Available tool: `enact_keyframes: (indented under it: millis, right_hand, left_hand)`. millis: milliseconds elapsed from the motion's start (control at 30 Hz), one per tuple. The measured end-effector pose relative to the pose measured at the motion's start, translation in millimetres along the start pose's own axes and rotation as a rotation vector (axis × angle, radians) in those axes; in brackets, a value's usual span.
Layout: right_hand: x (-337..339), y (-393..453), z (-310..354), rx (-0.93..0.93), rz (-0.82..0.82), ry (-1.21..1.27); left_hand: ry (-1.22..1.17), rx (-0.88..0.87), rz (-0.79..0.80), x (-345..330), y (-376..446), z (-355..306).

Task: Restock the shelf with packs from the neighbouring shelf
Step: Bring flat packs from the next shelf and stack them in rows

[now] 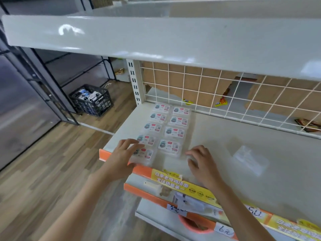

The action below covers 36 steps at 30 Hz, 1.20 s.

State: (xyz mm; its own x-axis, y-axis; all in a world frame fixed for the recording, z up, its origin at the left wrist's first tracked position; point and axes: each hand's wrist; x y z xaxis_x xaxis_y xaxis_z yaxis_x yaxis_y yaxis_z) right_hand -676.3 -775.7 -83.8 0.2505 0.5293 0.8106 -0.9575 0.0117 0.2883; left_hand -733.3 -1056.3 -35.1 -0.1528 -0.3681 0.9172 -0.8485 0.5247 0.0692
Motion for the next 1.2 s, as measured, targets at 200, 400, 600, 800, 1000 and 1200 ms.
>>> enact_keyframes:
  millis: [200,400,600,800,1000,1200]
  right_hand:
    - [11,-2,1,-0.008,0.029,0.019]
    - [63,-21,-32,-0.061,-0.153,-0.151]
    - [93,-47,-75,-0.453,-0.086,-0.346]
    - [91,-47,-40,-0.458,0.033,0.321]
    - [70,-47,-35,-0.477,-0.093,0.338]
    - [70,-49,-34,-0.385,-0.141,0.355]
  left_hand:
    - [-0.077,-0.22,-0.127,-30,26,-73]
    - [-0.265,-0.366,-0.08,-94,60,-148]
    - [-0.302,-0.357,-0.022,-113,61,-144]
    - [-0.495,-0.306,0.007,-105,59,-148]
    - [-0.547,-0.317,0.06,-101,60,-147]
    - [-0.58,-0.186,0.06,-106,64,-146]
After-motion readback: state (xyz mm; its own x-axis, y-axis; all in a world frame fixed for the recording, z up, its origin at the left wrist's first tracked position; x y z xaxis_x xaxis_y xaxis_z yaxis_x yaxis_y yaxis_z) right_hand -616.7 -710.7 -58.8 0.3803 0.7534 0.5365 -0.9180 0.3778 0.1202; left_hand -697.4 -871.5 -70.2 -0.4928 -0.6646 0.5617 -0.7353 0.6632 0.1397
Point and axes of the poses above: each hand's wrist, its own y-axis towards the middle knuckle, its own x-axis out of the back of the hand, z = x × y, and after that the axes turned 2 degrees about -y, right-handed
